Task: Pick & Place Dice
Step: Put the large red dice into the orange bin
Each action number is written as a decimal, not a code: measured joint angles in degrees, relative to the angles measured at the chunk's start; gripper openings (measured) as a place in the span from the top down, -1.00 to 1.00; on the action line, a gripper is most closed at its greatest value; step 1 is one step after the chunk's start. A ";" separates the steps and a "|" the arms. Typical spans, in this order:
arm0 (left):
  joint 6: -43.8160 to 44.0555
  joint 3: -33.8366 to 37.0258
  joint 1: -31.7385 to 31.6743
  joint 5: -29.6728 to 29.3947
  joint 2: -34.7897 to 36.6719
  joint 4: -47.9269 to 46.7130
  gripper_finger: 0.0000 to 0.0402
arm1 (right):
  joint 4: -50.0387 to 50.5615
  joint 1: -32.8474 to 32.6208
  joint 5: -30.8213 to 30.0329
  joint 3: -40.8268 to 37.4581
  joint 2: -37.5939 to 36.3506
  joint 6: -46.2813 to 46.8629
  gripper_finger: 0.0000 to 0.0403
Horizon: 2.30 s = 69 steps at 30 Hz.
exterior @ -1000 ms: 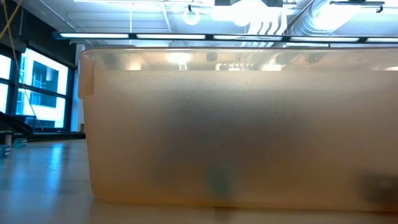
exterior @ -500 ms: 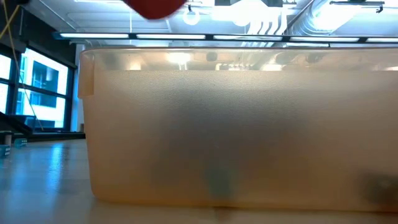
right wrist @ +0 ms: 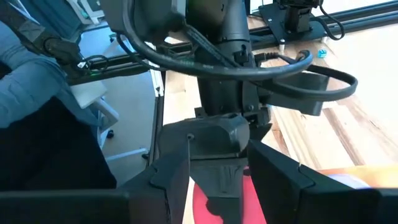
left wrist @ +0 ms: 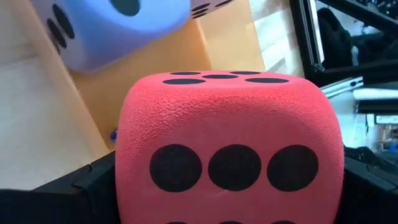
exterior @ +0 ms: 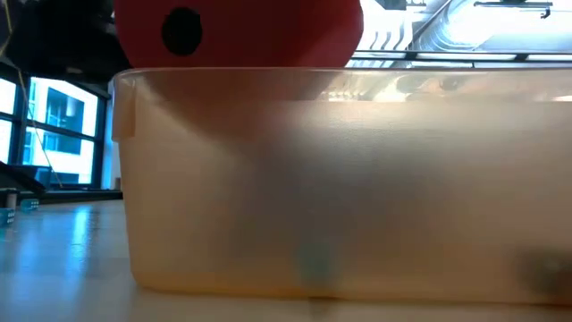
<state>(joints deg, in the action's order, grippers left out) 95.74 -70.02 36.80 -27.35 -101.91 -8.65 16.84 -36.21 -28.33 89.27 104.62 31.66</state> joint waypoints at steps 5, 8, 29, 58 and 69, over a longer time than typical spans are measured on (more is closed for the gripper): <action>2.16 0.00 0.00 0.00 0.00 -0.41 -0.87 | 0.02 0.00 0.02 0.00 0.00 0.02 0.25; 1.33 0.00 0.00 0.00 0.00 -0.34 -0.87 | 0.02 0.00 0.02 0.00 0.00 0.01 0.25; -12.89 0.00 -0.15 -5.13 0.07 -1.83 -0.97 | 0.04 0.00 0.02 0.00 0.00 0.02 0.25; -41.51 0.00 -1.64 -7.23 0.07 -4.96 -0.97 | 0.03 0.00 0.02 0.00 0.00 0.00 0.25; -41.31 0.00 -3.46 -7.19 0.07 -4.09 -0.97 | 0.02 0.00 0.01 0.00 0.00 0.02 0.25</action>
<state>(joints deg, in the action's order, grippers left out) 54.43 -70.02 33.34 -34.54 -101.84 -12.74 16.86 -36.21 -28.33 89.27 104.62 31.68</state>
